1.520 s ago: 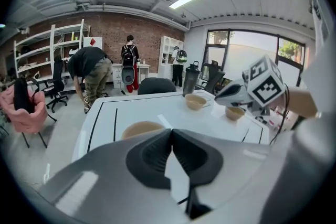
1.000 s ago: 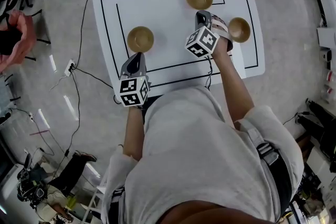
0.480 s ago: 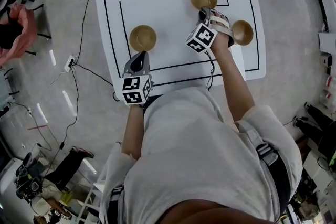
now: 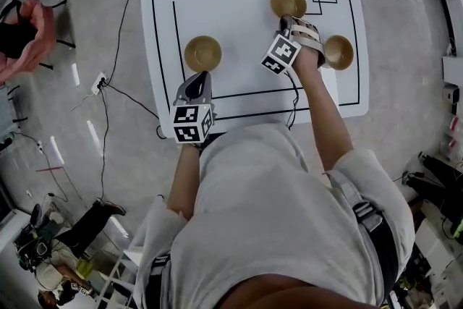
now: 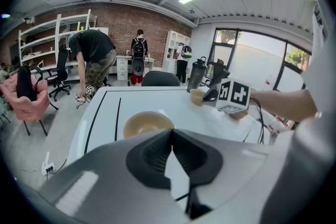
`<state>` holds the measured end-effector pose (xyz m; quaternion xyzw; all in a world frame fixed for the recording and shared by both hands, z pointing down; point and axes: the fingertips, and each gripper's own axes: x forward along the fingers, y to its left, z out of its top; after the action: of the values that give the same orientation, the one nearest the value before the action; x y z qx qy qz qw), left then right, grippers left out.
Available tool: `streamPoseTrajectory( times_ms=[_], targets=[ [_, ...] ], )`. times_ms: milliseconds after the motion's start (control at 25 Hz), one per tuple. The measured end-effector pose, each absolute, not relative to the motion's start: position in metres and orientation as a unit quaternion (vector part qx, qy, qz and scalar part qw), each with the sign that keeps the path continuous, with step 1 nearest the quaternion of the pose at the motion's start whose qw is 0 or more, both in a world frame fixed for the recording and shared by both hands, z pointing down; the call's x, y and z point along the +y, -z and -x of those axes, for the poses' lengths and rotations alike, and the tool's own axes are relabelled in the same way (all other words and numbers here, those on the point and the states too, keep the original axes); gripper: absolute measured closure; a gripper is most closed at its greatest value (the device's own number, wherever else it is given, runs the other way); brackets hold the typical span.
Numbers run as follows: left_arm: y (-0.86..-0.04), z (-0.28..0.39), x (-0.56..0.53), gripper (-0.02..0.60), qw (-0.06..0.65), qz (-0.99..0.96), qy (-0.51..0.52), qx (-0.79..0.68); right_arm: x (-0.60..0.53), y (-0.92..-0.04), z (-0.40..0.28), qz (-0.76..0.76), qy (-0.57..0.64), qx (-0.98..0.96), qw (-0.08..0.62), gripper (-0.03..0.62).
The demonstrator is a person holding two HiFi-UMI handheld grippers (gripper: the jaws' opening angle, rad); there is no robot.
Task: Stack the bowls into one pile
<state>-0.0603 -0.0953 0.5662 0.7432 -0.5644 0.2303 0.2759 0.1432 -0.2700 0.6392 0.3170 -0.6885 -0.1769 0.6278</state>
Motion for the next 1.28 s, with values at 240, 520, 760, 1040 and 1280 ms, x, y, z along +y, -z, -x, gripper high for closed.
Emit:
streamPoseTrajectory(
  times_ms=[240,520,760,1040,1280],
  targets=[
    [-0.566,0.062,-0.095,0.58,0.276,-0.743,-0.229,-0.566,-0.268,-0.634,-0.138,-0.315,0.183,-0.697,0.618,0.576],
    [-0.566,0.06,-0.092,0.58,0.273,-0.746,-0.225,-0.564,-0.255,-0.627,-0.126,-0.308,0.192,-0.713,0.601,0.579],
    [-0.564,0.06,-0.086,0.58,0.27,-0.747,-0.224,-0.564,-0.236,-0.612,-0.11,-0.304,0.2,-0.729,0.579,0.58],
    [-0.559,0.062,-0.073,0.58,0.266,-0.748,-0.224,-0.565,-0.211,-0.596,-0.087,-0.291,0.215,-0.749,0.554,0.58],
    [-0.556,0.066,-0.063,0.58,0.267,-0.748,-0.221,-0.566,-0.185,-0.581,-0.07,-0.281,0.217,-0.767,0.535,0.582]
  ],
)
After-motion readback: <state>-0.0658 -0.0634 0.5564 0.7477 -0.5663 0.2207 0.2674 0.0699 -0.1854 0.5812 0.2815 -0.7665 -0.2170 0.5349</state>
